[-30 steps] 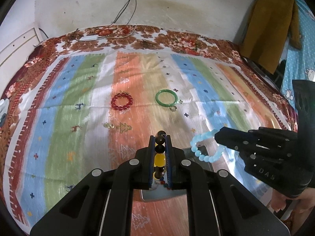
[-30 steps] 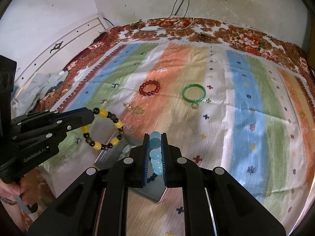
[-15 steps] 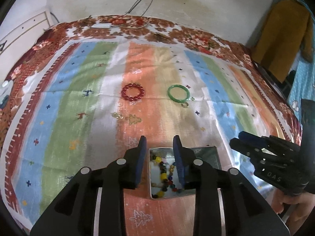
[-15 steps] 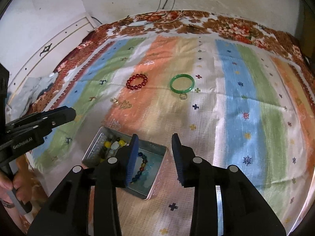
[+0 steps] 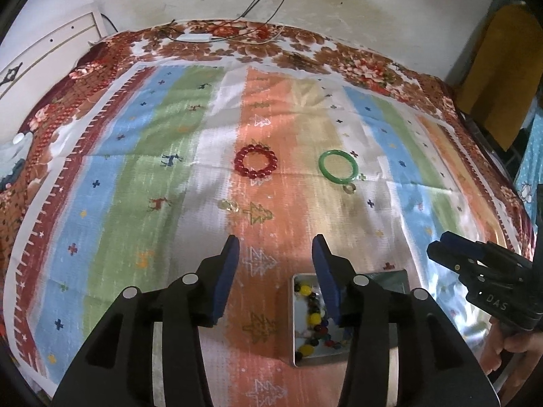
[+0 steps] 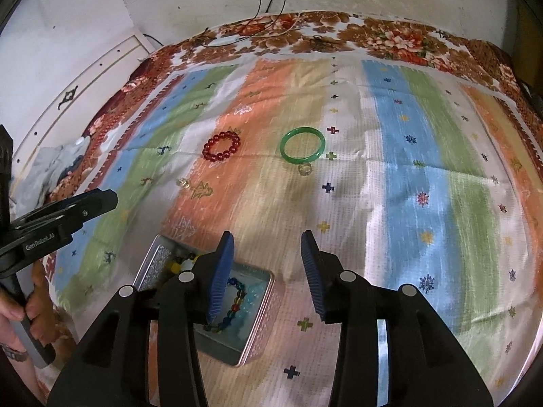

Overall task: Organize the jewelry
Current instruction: 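Open both tools to drop the bracelets into the tin, then move left tool to red bead bracelet while right tool approaches green bangle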

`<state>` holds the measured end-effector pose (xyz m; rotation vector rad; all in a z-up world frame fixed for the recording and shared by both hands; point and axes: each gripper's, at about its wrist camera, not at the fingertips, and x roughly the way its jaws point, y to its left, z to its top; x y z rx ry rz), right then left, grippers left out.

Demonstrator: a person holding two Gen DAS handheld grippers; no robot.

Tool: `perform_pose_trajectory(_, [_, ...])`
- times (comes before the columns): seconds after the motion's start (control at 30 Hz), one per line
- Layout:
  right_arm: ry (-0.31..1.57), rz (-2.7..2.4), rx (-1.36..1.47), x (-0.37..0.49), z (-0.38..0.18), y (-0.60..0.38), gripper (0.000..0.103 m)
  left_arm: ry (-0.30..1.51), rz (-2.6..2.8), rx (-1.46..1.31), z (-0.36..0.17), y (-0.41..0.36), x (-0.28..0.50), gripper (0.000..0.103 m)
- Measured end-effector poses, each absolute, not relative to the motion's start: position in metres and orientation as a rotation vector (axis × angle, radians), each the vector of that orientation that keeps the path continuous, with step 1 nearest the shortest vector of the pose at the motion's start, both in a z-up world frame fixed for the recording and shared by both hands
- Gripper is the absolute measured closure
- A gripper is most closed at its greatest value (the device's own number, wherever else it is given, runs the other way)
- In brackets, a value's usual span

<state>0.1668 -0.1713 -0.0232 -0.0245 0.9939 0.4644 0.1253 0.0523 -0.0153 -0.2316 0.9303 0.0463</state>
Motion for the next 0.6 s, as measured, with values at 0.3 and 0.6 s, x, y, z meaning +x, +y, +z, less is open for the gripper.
perform_pose_trajectory(0.3, [0.995, 0.446, -0.029, 0.189, -0.030, -0.166, 0.054, 0.959, 0.083, -0.200, -0.026, 0.061, 0.154, 0.055])
perform_pose_trajectory(0.6, [0.998, 0.394, -0.044, 0.213, -0.038, -0.170, 0.050, 0.981, 0.100, -0.193, -0.036, 0.066, 0.175, 0.052])
